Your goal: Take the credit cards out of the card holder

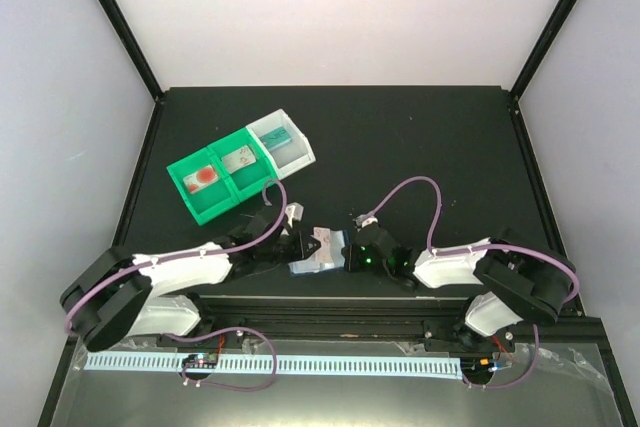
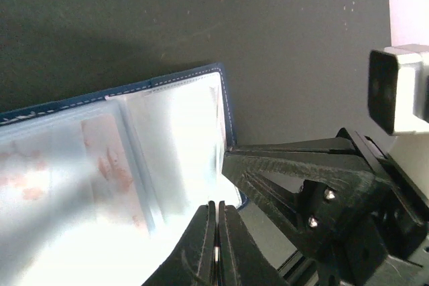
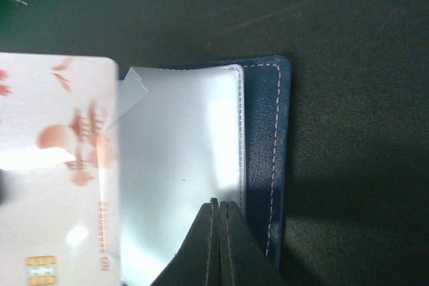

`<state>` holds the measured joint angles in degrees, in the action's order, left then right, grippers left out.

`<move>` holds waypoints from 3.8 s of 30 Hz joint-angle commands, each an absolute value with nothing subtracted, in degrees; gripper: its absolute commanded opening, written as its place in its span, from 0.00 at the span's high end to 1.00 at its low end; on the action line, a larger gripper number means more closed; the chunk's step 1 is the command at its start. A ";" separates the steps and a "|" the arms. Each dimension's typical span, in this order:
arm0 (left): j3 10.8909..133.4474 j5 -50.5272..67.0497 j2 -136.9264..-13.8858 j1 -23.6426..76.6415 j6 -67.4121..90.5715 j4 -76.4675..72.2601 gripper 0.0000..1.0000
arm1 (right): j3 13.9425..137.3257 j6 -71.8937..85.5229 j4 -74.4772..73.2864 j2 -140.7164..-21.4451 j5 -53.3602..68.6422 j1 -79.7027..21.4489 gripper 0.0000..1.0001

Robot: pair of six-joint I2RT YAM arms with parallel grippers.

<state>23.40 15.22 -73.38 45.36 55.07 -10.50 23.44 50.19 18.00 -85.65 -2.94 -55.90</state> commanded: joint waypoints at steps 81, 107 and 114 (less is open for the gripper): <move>11.25 25.22 -22.98 46.58 67.46 -23.09 0.33 | 22.55 70.63 35.81 -50.62 10.31 -55.41 0.99; 11.44 19.67 -31.45 46.58 74.00 -29.77 0.69 | 19.67 76.07 39.84 -51.54 9.02 -55.46 0.99; 13.18 20.03 -34.39 46.58 72.33 -30.41 0.98 | 19.39 76.36 36.64 -50.00 8.13 -55.46 0.98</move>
